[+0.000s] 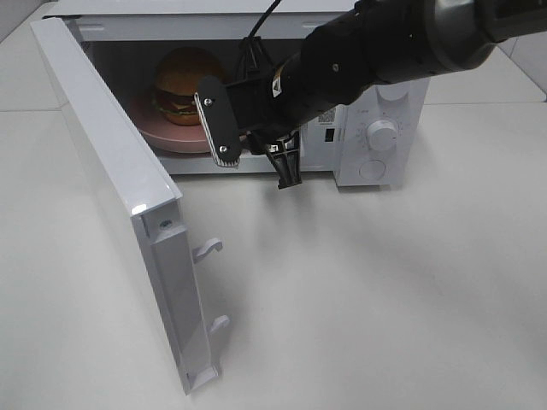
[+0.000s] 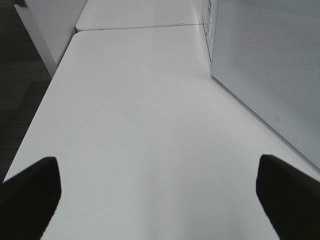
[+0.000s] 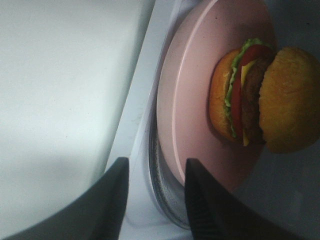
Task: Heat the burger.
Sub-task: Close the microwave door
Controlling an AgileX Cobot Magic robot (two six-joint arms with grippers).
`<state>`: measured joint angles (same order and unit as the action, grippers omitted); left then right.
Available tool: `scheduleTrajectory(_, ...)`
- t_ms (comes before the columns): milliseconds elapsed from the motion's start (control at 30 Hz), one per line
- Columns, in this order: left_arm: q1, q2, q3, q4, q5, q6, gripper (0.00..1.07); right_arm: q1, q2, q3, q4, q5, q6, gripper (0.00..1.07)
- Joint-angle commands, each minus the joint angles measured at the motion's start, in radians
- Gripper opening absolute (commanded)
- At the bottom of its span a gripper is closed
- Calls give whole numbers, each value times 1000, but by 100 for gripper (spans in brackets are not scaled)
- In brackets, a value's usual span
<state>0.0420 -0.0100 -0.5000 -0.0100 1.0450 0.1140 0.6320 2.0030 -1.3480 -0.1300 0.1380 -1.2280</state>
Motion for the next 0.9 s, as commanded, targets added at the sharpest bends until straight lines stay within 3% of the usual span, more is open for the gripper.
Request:
scheduleTrajectory(33,-6,-14,2,-3,-9,-6,100,0,-38,39,-2,-46,30,40)
scheduleTrajectory(300,-6,-14,2,-3,-9,-6,100,0,-125,150,-2,-162,126,65)
scheduleTrajectory(367,-6,-14,2,-3,-9,-6,100,0,-158,193,-2,-200,151,77)
scheduleTrajectory(467,-6,-14,2,-3,-9,-6,100,0,-192,234,-2,-218,170,83)
scheduleTrajectory(900,-6,-14,2,-3,-9,-6,100,-4,-351,425,-2,-239,323,83)
